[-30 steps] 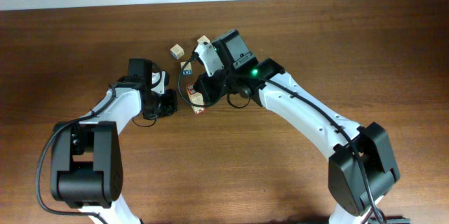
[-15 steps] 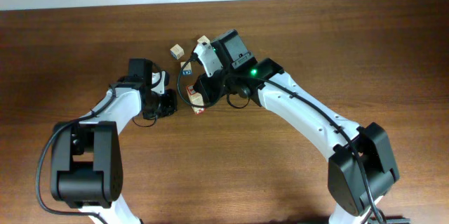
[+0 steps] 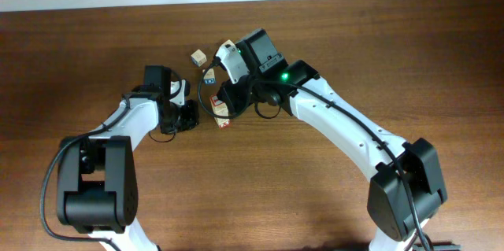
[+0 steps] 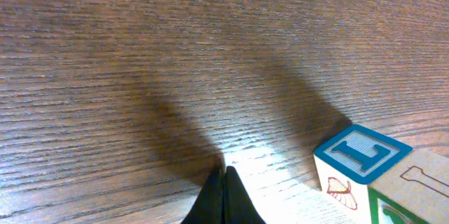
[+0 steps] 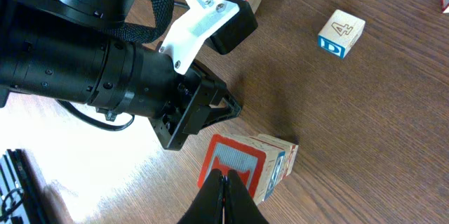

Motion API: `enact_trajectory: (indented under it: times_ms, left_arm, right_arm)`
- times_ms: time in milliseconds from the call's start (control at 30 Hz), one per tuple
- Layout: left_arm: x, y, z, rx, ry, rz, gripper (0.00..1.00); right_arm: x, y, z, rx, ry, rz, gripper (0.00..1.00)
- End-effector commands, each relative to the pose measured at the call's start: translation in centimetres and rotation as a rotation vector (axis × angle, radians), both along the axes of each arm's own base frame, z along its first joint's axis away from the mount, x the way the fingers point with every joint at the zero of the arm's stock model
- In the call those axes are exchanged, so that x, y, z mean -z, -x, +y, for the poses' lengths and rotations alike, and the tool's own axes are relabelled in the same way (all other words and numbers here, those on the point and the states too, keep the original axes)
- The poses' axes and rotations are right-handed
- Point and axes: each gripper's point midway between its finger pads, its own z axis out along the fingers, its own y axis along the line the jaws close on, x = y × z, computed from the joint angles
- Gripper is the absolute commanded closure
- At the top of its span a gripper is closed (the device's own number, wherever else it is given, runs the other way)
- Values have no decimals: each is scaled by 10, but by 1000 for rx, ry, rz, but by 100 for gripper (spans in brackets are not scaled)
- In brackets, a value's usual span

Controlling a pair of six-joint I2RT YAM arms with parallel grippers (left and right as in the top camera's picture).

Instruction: Rotate 5 blocks

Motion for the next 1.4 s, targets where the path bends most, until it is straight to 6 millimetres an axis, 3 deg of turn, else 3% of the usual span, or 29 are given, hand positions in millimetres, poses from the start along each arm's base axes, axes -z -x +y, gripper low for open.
enact_trajectory:
  times_ms: [0, 133, 200, 267, 400, 467, 500, 600, 633, 700, 733, 767, 800, 933, 1167, 1367]
  left_arm:
    - [8, 4, 14, -28, -66, 22, 100]
    - [2, -1, 21, -16, -77, 3, 100]
    - [-36, -15, 43, -9, -94, -55, 100]
    - [-69, -22, 61, -32, -150, -106, 100]
    - [-157, -26, 96, -90, -281, -262, 100]
    - [-199, -19, 102, -116, -307, -350, 100]
    - [-218, -14, 102, -124, -312, -397, 100]
    - [-269, 6, 101, -144, -315, -531, 84]
    - [-282, 14, 100, -149, -316, -566, 66]
    - [-302, 26, 99, -156, -316, -619, 39]
    - [-309, 33, 98, -159, -317, -638, 28]
    - [-313, 40, 98, -160, -317, -644, 0]
    - [-316, 47, 97, -160, -317, -646, 1]
    - [-314, 64, 96, -156, -316, -615, 1]
    - [-313, 64, 96, -155, -316, -610, 1]
    - [-313, 64, 96, -155, -316, -610, 1]
  right_arm:
    - [-8, -3, 6, -18, 8, -27, 96]
    - [-37, -8, 1, -30, 44, -78, 96]
    - [-87, -19, -19, 26, 119, -165, 95]
    - [-120, -22, -34, 55, 122, -201, 88]
    - [-173, -22, -70, 125, 114, -231, 71]
    - [-195, -18, -92, 165, 113, -237, 65]
    - [-206, -15, -103, 183, 112, -241, 57]
    - [-234, 0, -137, 245, 119, -256, 34]
    - [-244, 7, -151, 277, 133, -268, 30]
    - [-257, 20, -172, 320, 153, -286, 20]
    - [-264, 28, -183, 345, 166, -297, 17]
    - [-269, 38, -195, 370, 183, -306, 9]
    - [-276, 42, -202, 394, 185, -327, 2]
    - [-309, 77, -217, 426, 126, -409, 2]
    - [-361, 151, -242, 452, 19, -582, 2]
    - [-391, 219, -265, 466, -74, -722, 2]
